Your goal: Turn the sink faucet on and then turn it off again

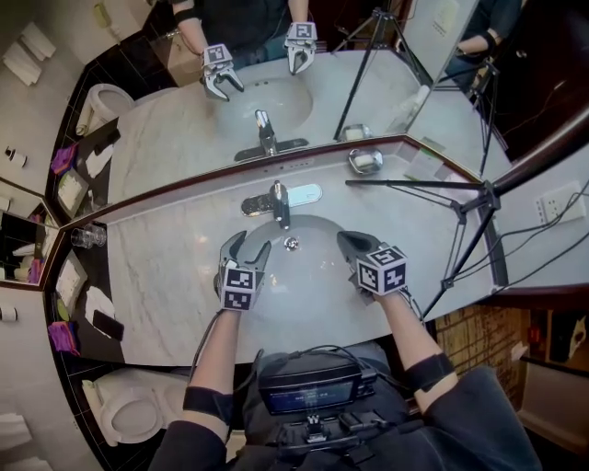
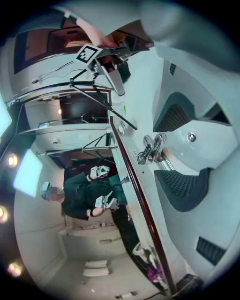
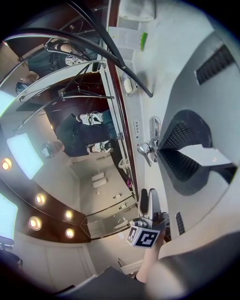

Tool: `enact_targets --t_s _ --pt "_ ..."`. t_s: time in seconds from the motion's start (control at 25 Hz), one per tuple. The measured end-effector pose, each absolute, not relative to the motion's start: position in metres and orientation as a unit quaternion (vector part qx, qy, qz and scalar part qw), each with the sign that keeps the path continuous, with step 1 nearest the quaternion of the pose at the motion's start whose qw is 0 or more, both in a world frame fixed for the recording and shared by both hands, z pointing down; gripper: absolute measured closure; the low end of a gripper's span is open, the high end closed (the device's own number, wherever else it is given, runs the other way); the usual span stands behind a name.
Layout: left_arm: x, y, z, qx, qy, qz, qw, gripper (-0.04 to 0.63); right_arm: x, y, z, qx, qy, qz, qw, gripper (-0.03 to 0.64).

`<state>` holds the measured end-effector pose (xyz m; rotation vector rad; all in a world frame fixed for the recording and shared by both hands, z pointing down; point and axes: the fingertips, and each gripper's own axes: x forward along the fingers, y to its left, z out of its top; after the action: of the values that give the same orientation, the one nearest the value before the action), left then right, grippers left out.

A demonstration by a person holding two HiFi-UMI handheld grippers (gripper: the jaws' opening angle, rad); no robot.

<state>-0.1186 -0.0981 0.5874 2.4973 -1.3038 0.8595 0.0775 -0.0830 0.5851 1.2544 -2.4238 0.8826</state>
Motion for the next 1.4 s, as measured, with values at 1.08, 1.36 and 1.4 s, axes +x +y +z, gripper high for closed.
enact_targets --t_s 1.08,1.36,1.4 --pt "-0.056 -0.176 0.649 0.784 -0.324 0.5 -0.176 0.374 0.129 -0.06 0.619 0.467 -0.811 0.312 0.166 0.6" --pt "-0.052 -0.182 0.657 0.795 -0.307 0.495 -0.172 0.413 0.127 -0.062 0.62 0.465 -0.81 0.317 0.163 0.6" --pt "-0.052 -0.182 0.657 0.797 -0.307 0.493 -0.167 0.414 0.126 -0.062 0.621 0.464 -0.811 0.317 0.163 0.6"
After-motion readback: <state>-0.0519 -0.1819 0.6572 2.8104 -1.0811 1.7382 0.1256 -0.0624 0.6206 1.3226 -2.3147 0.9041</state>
